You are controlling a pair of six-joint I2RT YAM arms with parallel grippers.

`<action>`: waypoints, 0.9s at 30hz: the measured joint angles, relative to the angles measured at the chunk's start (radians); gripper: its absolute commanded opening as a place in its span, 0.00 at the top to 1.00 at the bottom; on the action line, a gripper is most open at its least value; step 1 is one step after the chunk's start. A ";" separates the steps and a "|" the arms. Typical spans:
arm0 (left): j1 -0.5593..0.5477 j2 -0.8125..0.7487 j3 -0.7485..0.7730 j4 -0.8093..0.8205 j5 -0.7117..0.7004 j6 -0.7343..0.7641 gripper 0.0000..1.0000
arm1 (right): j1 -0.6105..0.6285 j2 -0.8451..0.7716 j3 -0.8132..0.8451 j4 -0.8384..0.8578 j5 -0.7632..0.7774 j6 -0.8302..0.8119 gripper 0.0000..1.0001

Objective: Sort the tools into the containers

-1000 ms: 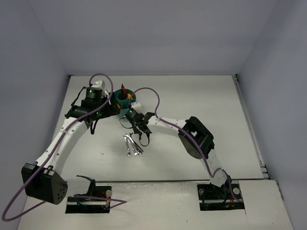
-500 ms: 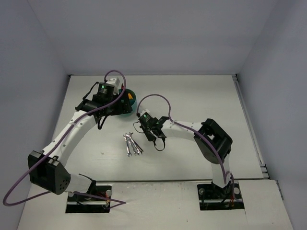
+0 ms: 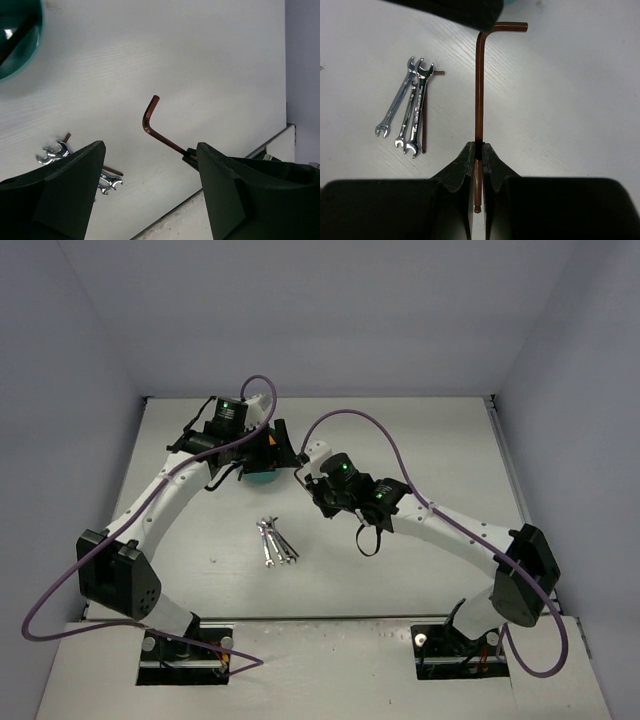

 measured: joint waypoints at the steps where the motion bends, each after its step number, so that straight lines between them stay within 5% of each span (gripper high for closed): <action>1: 0.000 0.010 0.007 0.000 0.016 -0.003 0.29 | 0.000 -0.013 0.000 0.002 -0.008 -0.004 1.00; 10: 0.000 0.046 0.025 0.002 0.114 -0.021 0.36 | -0.005 -0.059 -0.001 0.009 -0.071 -0.007 1.00; 19: 0.000 0.077 0.025 0.002 0.169 -0.058 0.57 | -0.005 -0.081 -0.002 0.023 -0.082 0.001 1.00; 25: 0.000 0.083 0.025 0.003 0.187 -0.082 0.96 | -0.005 -0.082 -0.002 0.033 -0.083 0.007 1.00; 27: 0.000 0.085 0.025 0.009 0.191 -0.088 1.00 | -0.005 -0.082 -0.004 0.038 -0.084 0.010 1.00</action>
